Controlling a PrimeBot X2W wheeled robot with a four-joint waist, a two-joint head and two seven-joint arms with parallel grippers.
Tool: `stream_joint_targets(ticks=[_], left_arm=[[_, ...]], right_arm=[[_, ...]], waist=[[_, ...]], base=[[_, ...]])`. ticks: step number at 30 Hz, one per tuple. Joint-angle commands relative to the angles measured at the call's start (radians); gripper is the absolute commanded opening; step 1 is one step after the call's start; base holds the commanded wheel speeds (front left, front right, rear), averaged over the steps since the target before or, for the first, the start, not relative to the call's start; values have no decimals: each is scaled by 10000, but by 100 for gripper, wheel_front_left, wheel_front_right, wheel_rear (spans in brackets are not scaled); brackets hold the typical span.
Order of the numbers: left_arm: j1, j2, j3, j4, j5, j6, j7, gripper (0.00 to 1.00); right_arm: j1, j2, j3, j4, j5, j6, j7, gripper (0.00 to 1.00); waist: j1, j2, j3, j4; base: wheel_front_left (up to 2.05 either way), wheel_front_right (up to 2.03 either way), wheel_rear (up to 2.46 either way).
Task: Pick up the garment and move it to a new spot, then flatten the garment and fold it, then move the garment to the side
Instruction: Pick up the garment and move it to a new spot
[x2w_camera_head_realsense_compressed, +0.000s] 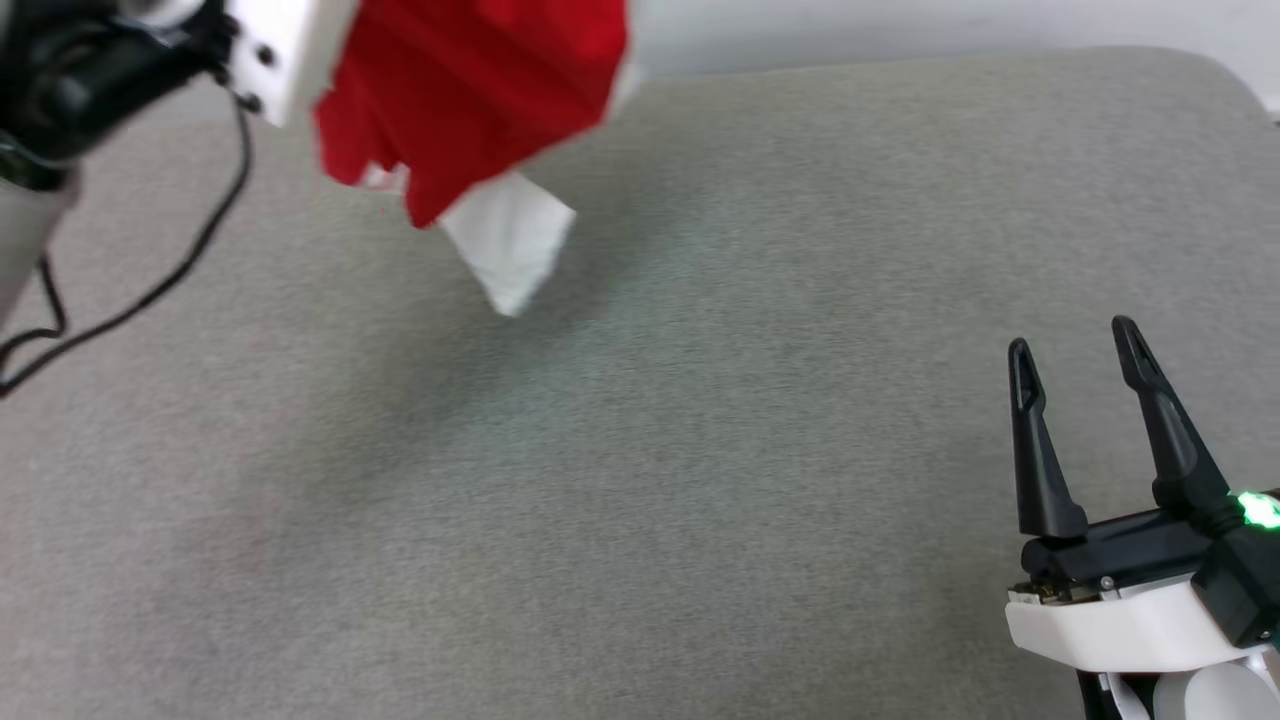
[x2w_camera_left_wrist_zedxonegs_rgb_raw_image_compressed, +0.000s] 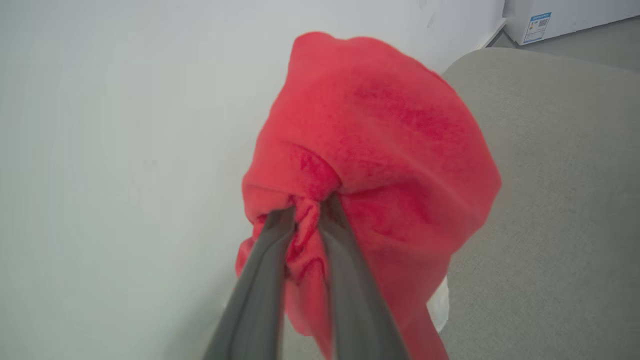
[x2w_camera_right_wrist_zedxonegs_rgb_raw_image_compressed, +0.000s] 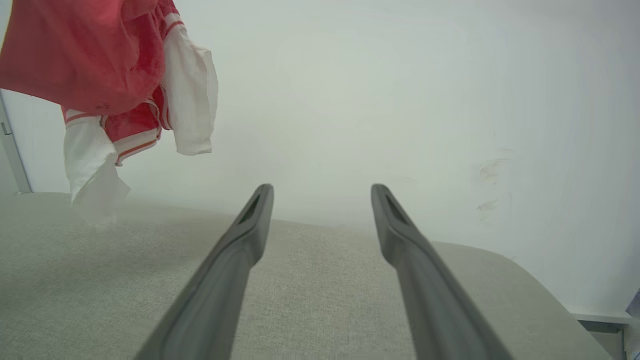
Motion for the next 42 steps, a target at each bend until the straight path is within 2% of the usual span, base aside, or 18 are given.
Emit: stream_joint_targets(ticks=[1,9,15,21,29,35,36,40,42], left_arm=[[5,-97,-93,-204,-52,2,-23,0],[805,-387,-936,-1034,-55,2,-293,0],[2039,-456,-2097,-1148,-11,2,-737,0],[3221,-632,-3083,-702,-51,2,-1311,0],[5237,-1332,-4494,199,-31,-1,-1850,0],[6106,-1776,-4820,602,213,-9,-2105,0],[6040,-1850,-4766,679,340,-6,-2380,100],[5753,-2013,-4175,790,684,139,-3735,100],[5700,-2099,-3836,640,912,388,-4647,100]], right_arm=[[93,38,-17,11,40,-7,-24,100],[-22,37,-73,-52,89,-7,-24,100],[-179,38,-41,-34,16,-7,-24,100],[-326,38,-51,-4,-58,-7,-24,100],[-321,35,-89,66,-176,-7,-24,100],[-219,35,-108,160,-209,-7,-24,100],[-191,35,-87,176,-214,-7,-24,100],[-53,34,-71,298,-247,-7,-23,100],[58,35,-89,339,-251,-7,-24,100]], waist=[[2,-1,-17,-246],[2,-1,376,-438],[2,-1,720,-319],[2,-1,949,-154],[2,-1,1092,94],[2,-1,951,298],[2,-1,894,336],[2,-1,567,454],[2,-1,363,514]], base=[[0,0,0],[0,0,0],[0,0,0],[0,0,0],[0,0,0],[0,0,0],[0,0,0],[0,0,0],[0,0,0]])
